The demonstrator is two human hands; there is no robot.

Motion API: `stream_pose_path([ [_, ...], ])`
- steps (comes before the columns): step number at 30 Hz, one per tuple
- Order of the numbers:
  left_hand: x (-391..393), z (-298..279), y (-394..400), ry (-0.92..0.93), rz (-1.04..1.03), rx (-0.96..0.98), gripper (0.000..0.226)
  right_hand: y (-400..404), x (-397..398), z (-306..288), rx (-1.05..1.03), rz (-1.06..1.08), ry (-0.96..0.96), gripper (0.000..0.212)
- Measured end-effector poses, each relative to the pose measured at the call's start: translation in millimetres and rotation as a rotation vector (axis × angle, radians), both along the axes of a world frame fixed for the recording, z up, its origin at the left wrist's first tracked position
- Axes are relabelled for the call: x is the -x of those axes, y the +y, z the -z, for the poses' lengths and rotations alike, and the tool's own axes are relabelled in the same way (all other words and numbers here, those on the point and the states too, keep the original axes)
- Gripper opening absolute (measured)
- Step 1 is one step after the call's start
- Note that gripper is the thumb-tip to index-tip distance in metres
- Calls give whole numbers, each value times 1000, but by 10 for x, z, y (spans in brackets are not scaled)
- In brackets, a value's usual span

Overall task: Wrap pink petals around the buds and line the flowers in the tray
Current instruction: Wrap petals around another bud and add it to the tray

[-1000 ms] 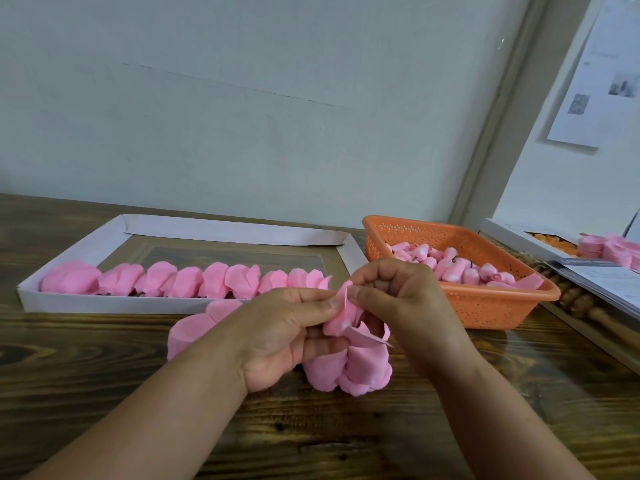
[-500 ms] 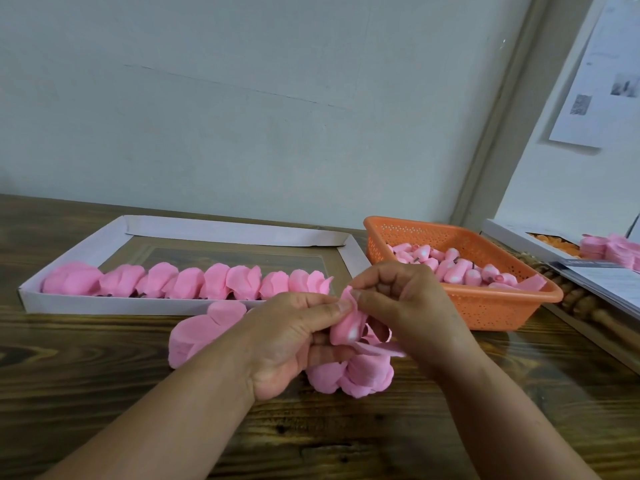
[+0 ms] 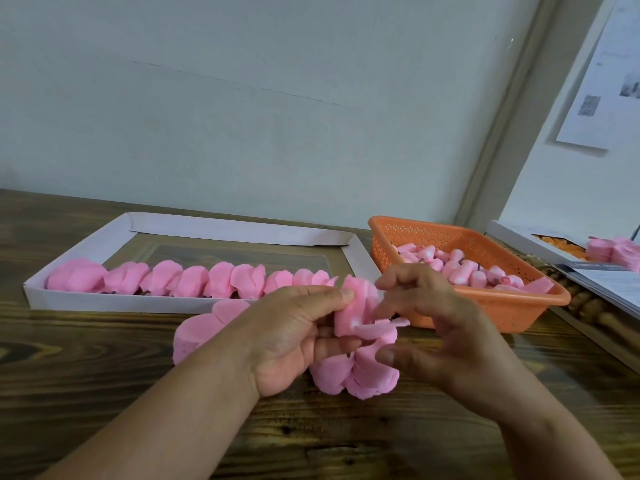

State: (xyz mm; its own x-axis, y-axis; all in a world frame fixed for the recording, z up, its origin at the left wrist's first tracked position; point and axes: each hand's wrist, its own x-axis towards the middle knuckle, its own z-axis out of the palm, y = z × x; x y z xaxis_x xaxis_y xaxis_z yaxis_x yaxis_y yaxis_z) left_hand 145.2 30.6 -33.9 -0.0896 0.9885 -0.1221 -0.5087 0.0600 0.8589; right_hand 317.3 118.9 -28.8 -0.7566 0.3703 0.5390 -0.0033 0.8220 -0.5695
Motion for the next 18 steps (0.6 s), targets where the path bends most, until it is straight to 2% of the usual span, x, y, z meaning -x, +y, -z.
stream_pose_path([
  [5,-9,-17,-22,-5,1,-14,17,-41,31,-55,-152,-6,-33,27],
  [8,-19,-4,-26,-1,38,-21,18,-25,49,-106,-194,4,-57,15],
  [13,-37,-3,-34,15,68,-13,19,-18,103,-147,-176,-27,-50,8],
  [18,-36,26,-18,15,76,-1,21,26,137,-159,-47,-55,-64,6],
])
